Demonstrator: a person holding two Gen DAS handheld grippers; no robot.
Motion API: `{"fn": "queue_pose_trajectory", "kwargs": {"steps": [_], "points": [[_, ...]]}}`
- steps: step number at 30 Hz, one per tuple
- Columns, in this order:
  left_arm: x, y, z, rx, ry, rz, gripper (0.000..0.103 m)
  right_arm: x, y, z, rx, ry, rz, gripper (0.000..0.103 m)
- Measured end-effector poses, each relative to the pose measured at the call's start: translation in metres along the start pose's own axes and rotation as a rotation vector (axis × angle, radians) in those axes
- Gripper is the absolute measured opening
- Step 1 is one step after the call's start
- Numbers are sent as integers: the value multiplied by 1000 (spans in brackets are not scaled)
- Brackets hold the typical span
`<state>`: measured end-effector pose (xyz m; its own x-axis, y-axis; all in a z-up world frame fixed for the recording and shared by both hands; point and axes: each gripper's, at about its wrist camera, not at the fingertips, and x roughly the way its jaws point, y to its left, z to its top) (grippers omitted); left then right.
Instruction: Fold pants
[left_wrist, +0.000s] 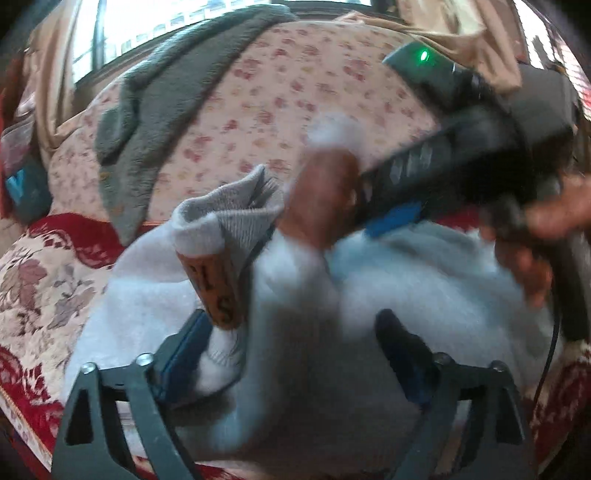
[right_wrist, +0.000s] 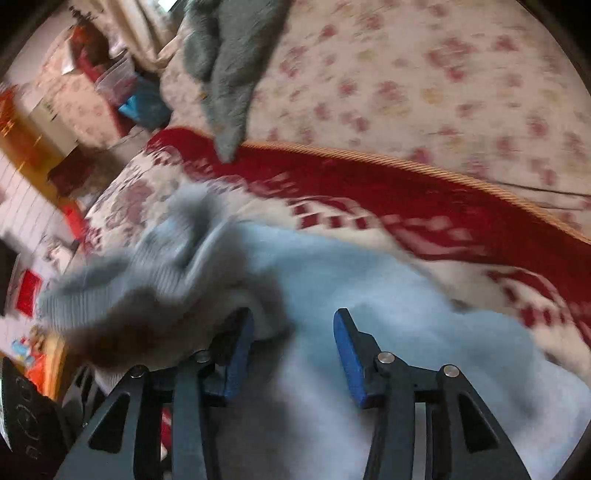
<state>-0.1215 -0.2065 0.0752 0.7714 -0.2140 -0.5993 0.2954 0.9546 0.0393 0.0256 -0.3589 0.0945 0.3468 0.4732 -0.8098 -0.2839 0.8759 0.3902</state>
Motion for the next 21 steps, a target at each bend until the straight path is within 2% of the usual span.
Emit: {"fn": "queue_pose_trajectory", "kwargs": {"steps": [1,5,8,10,12,13,16,18,21], "points": [[0,-2,-2,12,9,-4,92,-9,-9,1,40,-20,-2,60],[-8,-4,-12,50,38,-44,92,-49,-24,-7,140,-112,81,61],[-23,3,-15,66,20,-55,93,-68,-1,-13,87,-138,118,61],[-34,13,-16,57,10,-67,93,-74,20,-21,29,-137,175,62],[-42,27,-16,32,10,-74,93,-66,41,-29,6,-87,272,62],[-47,35,-16,19,11,-77,93,-59,46,-31,8,-55,289,62],[-58,55,-14,-9,-19,-41,93,-32,59,-36,11,24,252,62],[-57,63,-12,-17,-24,-26,93,-11,57,-33,70,54,275,62],[-51,65,-10,-17,-22,-17,93,13,50,-34,190,69,394,63]]}}
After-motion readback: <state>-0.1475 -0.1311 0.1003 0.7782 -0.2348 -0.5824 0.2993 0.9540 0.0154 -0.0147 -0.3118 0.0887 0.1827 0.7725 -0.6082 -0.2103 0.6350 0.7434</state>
